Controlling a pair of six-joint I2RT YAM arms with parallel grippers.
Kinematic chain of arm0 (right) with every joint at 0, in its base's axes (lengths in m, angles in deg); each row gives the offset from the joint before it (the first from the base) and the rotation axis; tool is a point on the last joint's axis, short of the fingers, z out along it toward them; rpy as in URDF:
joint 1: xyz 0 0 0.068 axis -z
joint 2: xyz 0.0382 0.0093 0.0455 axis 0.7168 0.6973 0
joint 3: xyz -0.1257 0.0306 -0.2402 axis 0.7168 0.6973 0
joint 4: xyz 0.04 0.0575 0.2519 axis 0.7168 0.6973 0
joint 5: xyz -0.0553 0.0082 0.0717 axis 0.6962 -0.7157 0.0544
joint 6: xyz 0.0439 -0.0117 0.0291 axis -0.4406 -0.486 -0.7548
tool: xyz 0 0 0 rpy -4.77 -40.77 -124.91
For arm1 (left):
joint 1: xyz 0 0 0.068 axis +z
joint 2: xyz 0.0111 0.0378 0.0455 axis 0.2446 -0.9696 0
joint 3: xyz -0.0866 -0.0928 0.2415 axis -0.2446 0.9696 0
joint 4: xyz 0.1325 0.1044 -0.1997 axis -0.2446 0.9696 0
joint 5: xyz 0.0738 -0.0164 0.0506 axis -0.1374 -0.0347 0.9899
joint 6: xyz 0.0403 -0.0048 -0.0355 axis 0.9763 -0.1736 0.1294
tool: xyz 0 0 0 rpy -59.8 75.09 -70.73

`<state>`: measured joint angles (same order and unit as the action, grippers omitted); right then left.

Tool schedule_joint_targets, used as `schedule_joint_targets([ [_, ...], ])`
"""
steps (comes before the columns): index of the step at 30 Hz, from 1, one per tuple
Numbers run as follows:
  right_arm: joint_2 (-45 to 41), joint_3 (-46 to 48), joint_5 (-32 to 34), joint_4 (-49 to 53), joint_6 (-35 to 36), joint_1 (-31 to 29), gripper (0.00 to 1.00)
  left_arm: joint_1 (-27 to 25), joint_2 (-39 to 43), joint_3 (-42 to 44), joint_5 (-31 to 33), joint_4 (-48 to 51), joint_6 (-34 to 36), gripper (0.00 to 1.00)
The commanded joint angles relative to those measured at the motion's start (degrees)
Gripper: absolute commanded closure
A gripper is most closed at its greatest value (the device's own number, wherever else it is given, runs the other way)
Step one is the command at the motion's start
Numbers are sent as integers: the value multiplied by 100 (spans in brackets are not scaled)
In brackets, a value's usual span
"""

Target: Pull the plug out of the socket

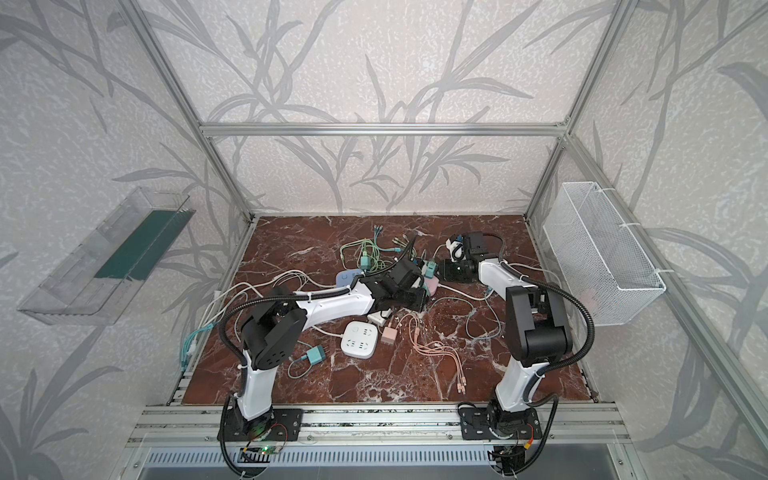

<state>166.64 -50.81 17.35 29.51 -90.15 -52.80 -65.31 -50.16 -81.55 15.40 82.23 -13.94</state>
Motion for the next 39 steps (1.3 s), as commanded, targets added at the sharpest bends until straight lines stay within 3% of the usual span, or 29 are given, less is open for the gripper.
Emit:
schedule_joint_targets([
  [1, -277, 145, -18, -142, 110, 41, 49, 0, 252, 89, -336, -285, -234, 72],
  [19, -304, 228, -22, -116, 88, 75, 46, 9, -139, 339, -816, -749, -747, 69],
  [33, -301, 259, -5, -70, 86, 112, 45, 65, -396, 75, -913, -36, -676, 66],
  [39, -299, 272, 16, -46, 85, 129, 45, 122, -446, -186, -993, 547, -557, 57],
])
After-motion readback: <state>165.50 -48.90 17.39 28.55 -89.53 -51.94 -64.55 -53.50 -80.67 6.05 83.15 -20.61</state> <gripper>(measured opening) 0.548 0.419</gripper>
